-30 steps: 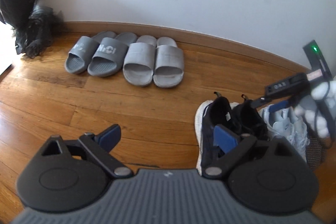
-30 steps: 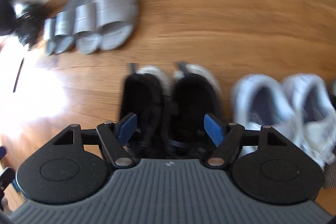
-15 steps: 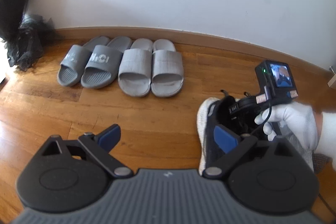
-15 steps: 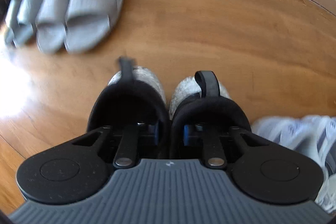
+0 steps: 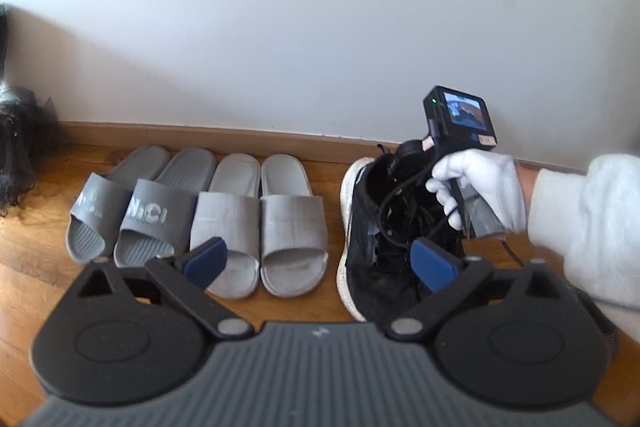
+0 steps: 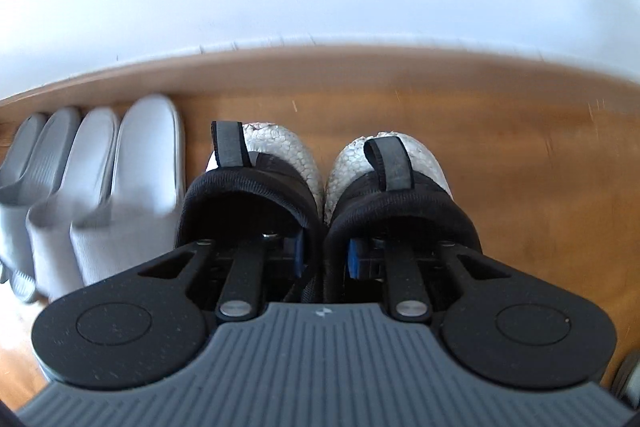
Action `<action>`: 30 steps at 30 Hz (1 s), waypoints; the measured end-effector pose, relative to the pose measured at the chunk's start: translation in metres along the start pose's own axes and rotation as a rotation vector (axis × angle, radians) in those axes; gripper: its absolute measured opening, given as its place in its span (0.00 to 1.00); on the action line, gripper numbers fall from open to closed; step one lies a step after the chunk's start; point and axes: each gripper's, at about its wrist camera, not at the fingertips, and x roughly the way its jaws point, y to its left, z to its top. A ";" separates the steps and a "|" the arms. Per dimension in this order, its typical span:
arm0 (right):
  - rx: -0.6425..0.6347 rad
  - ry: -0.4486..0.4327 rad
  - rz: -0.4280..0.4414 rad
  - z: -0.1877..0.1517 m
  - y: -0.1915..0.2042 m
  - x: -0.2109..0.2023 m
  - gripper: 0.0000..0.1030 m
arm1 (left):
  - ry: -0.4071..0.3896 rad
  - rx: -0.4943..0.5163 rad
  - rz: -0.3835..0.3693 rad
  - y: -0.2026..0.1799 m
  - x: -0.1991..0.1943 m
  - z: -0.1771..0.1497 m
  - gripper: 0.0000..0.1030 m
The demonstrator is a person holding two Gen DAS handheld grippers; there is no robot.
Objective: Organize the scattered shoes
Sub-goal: 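Grasp the black sneakers with the right gripper and place them beside the light grey slides, then grasp the white Nike sneakers with the right gripper and place them beside the black sneakers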
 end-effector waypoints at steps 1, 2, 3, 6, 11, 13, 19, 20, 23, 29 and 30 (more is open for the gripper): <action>0.009 0.001 0.011 0.007 0.004 0.005 0.18 | 0.003 0.016 0.010 0.001 0.003 0.001 0.97; 0.018 0.002 0.021 0.015 0.009 0.009 0.19 | 0.007 0.027 0.014 0.001 0.004 0.002 0.97; 0.026 0.005 0.032 0.022 0.013 0.015 0.20 | 0.017 0.052 0.014 -0.001 0.006 0.002 0.97; 0.077 0.028 0.081 0.035 0.017 0.027 0.36 | 0.038 0.103 0.018 -0.006 0.006 0.000 0.97; 0.086 -0.063 0.184 0.023 -0.010 -0.037 0.77 | 0.049 0.147 -0.009 -0.023 0.008 0.006 0.97; 0.051 -0.092 0.240 0.003 -0.041 -0.080 0.77 | 0.031 0.169 -0.029 -0.033 0.009 0.012 0.97; -0.033 -0.100 0.184 -0.122 -0.180 -0.164 0.82 | 0.015 0.201 -0.066 -0.066 0.013 0.011 0.97; -0.034 -0.055 0.177 -0.146 -0.196 -0.157 0.82 | 0.022 0.220 -0.072 -0.071 0.014 0.010 0.97; -0.033 0.069 0.175 -0.201 -0.228 -0.136 0.76 | 0.031 0.265 -0.071 -0.092 0.015 -0.001 0.97; -0.092 0.201 0.091 -0.239 -0.220 -0.103 0.74 | 0.075 0.329 -0.126 -0.125 0.016 -0.023 0.97; -0.101 0.206 0.089 -0.239 -0.218 -0.096 0.71 | 0.076 0.337 -0.131 -0.127 0.017 -0.025 0.97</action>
